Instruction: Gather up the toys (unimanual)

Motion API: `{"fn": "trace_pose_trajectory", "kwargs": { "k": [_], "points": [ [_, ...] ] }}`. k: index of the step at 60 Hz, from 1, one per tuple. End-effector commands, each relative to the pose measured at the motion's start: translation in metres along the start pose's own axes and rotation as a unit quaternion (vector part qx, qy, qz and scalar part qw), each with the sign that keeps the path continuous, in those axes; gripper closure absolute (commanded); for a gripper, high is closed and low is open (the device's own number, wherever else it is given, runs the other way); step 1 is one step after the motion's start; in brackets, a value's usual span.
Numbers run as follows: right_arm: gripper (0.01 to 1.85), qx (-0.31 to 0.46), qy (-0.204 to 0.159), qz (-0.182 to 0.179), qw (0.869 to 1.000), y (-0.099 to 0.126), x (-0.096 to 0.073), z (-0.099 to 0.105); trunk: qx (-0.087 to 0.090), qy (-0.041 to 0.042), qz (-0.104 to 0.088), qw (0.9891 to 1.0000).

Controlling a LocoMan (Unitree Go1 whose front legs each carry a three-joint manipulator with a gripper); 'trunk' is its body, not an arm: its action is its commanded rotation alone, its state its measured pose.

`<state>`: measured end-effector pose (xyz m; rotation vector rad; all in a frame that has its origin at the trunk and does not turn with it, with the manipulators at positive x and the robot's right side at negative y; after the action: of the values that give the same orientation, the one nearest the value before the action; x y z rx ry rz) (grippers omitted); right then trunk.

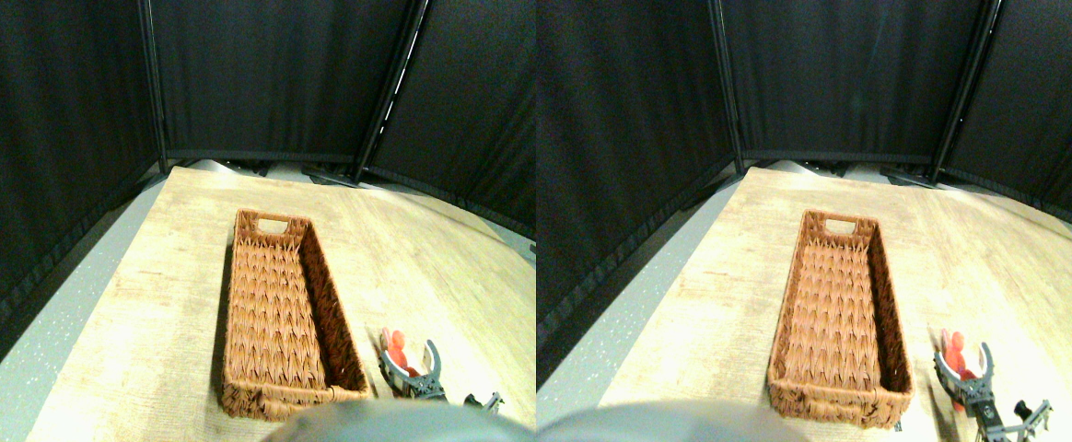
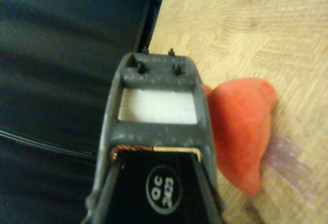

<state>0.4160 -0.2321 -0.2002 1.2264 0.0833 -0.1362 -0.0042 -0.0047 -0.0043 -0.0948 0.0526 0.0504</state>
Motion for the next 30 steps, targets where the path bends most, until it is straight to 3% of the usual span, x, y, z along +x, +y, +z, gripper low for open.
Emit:
{"fn": "trace_pose_trajectory", "kwargs": {
  "k": [1, 17, 30],
  "points": [
    [1.09, 0.001, 0.005, 0.006, 1.0, 0.009, -0.001, 0.005, -0.013, 0.0115, 0.008, 0.9998],
    [0.94, 0.024, 0.013, -0.011, 1.0, -0.003, 0.002, 0.006, -0.012, 0.0125, 0.007, 0.9998],
    [1.02, 0.06, -0.01, -0.032, 0.998, -0.024, 0.003, 0.005, -0.009, 0.0173, 0.008, 0.9998]
  ]
}}
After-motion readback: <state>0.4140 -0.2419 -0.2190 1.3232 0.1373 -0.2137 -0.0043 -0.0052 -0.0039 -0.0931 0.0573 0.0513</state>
